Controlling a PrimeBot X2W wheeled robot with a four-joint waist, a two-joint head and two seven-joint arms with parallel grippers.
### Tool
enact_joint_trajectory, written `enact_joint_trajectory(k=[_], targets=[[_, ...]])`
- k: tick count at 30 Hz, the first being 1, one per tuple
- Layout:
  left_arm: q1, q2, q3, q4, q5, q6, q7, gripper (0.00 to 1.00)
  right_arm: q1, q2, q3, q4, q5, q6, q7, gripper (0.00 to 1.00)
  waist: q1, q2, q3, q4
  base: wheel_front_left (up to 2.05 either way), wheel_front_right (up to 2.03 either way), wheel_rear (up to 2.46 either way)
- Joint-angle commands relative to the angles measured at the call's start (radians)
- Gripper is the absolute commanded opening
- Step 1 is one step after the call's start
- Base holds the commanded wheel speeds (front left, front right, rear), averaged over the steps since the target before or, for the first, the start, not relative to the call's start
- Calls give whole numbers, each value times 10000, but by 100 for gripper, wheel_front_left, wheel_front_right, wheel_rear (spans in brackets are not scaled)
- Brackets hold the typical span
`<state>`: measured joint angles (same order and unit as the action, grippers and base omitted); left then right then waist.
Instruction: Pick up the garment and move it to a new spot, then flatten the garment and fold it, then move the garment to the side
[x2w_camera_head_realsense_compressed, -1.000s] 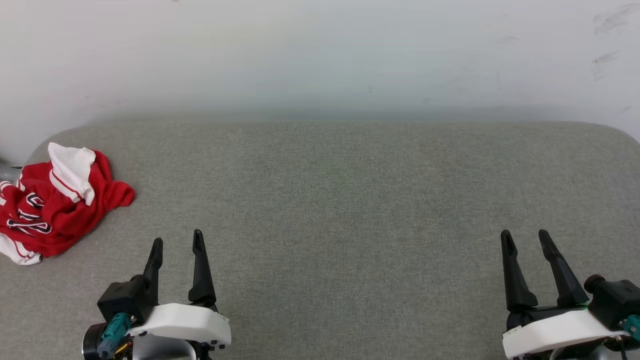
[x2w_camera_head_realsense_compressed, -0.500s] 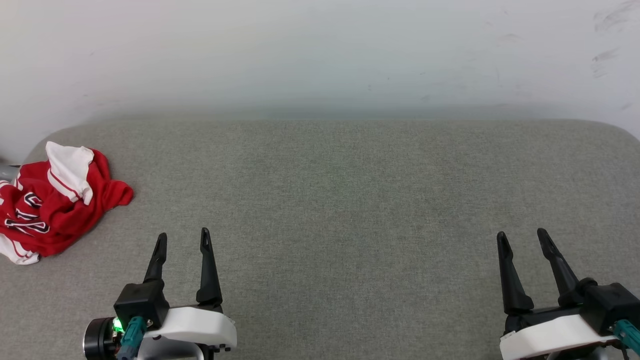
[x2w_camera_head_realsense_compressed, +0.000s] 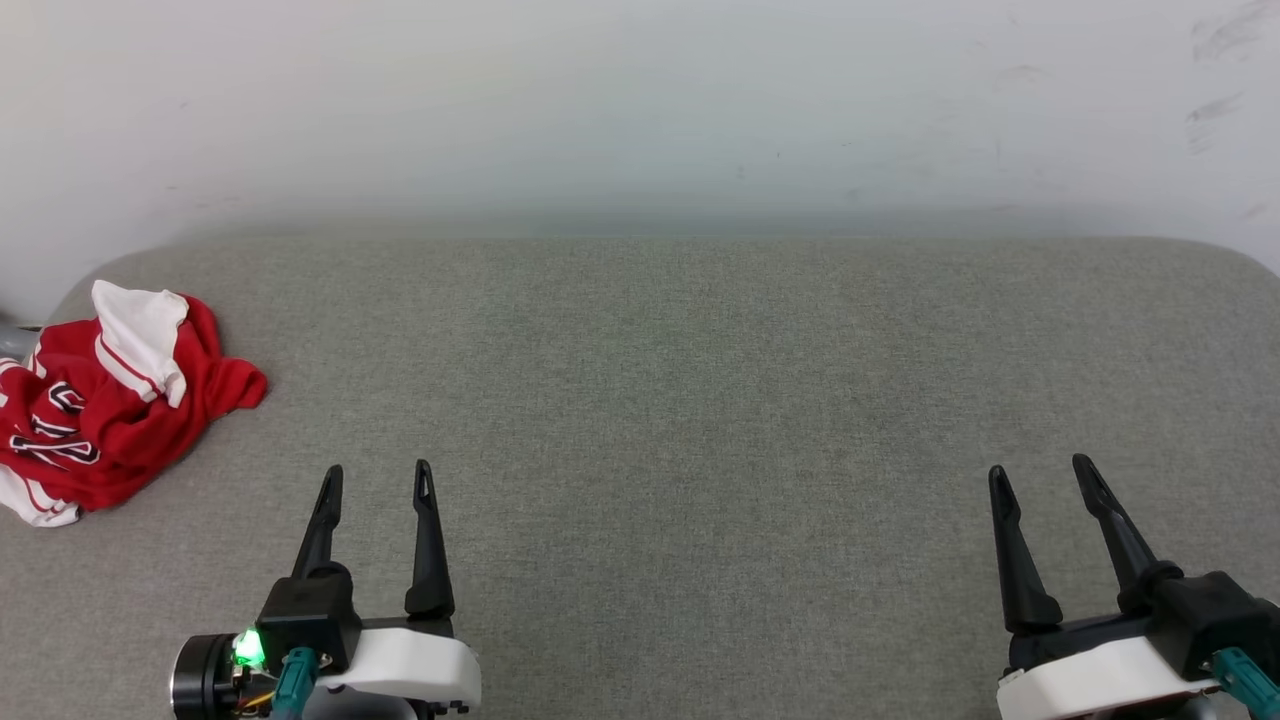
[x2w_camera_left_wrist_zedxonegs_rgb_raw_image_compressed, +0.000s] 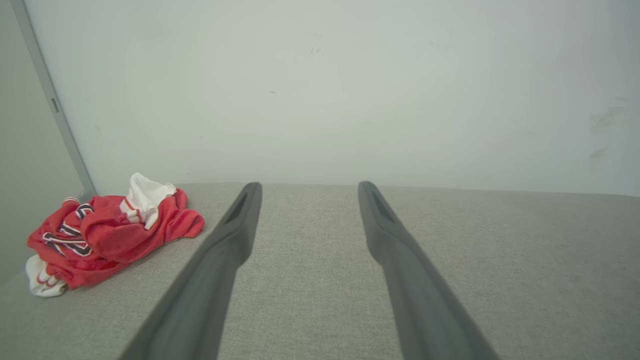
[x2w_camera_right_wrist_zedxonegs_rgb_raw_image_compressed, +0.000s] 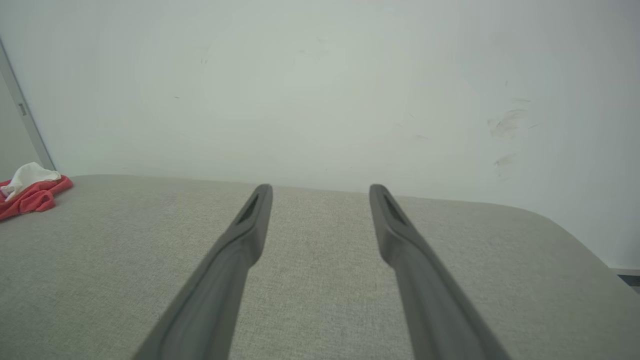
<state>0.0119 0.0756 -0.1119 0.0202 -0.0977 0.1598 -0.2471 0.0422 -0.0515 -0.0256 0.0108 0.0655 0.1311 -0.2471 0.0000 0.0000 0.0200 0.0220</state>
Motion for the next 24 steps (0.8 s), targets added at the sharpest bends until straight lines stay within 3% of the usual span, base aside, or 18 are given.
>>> enact_joint_trajectory(k=[1, 8, 24], targets=[[24, -39, -1, -65, 191, -18, -77, 100, 81, 22, 11, -64, -183, -6, -86, 100, 0, 0, 3, 4, 0, 0, 0], [99, -99, 83, -61, 522, -179, -204, 100, 125, 23, 45, -42, -464, -7, -197, 100, 0, 0, 6, 10, 0, 0, 0], [156, -238, 367, 151, 275, -518, -187, 100, 113, 23, -35, 96, 402, -7, -186, 100, 0, 0, -17, 32, 0, 0, 0]])
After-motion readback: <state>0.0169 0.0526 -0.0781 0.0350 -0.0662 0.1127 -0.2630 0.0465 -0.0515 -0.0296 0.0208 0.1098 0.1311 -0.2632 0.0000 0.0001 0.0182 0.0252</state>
